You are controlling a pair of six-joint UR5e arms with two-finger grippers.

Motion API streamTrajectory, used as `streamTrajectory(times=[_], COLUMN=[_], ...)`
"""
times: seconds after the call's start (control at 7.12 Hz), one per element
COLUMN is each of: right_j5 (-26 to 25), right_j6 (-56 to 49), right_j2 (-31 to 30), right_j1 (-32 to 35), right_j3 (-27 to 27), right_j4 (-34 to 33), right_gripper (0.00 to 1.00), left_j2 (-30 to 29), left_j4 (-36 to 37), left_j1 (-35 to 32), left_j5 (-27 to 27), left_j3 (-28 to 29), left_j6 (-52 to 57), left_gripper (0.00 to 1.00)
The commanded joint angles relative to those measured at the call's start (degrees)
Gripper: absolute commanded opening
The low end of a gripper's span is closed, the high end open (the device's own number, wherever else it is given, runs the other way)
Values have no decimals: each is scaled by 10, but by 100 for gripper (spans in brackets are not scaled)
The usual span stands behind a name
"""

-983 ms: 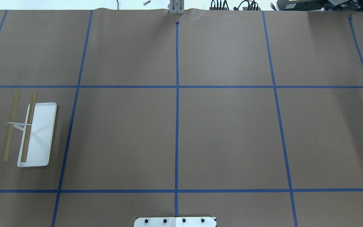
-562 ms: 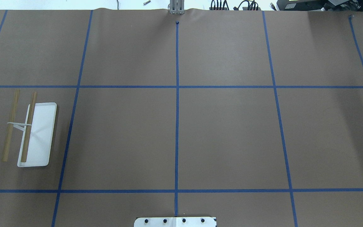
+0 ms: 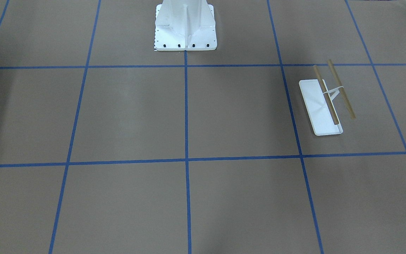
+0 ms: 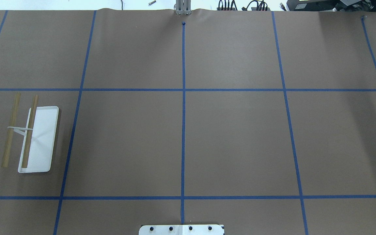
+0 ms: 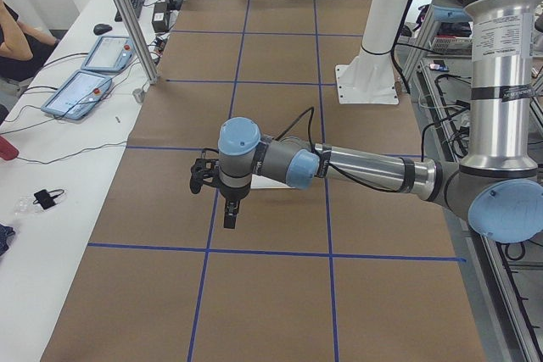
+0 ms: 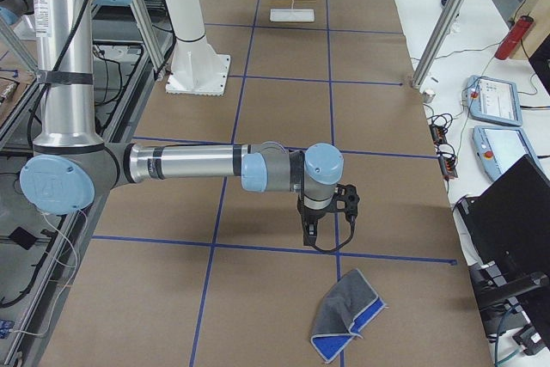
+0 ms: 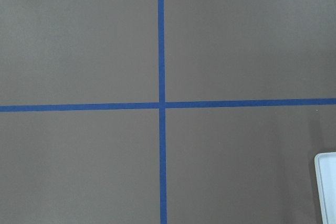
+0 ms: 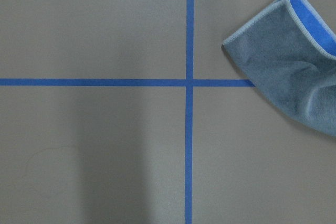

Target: Hang towel on rack

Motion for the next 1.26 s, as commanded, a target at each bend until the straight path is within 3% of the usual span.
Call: streamTrajectory(times=[0.0,0.14,0.56,0.84,1.12], right_j5=[-1,-2,-77,-112,-133], right_j6=[0,0,-1,0,34], right_j2=[13,7,42,92,127], right_j1=[-1,-1,0,10,10], right_j3=[-25,-50,-225,-303,-356], right_j4=[27,82,279,306,318], right_gripper=[100,100,100,100,100], left_j2=[-40,-67,-91,-147,-190], left_j4=[11,14,15,13,13], left_j1=[7,17,50,91,105], left_j5=[1,5,0,6,6], left_j3=[13,26,3,3,7], left_j6=[-19,-116,-136,-262,-294], left_gripper=[99,99,99,99,99])
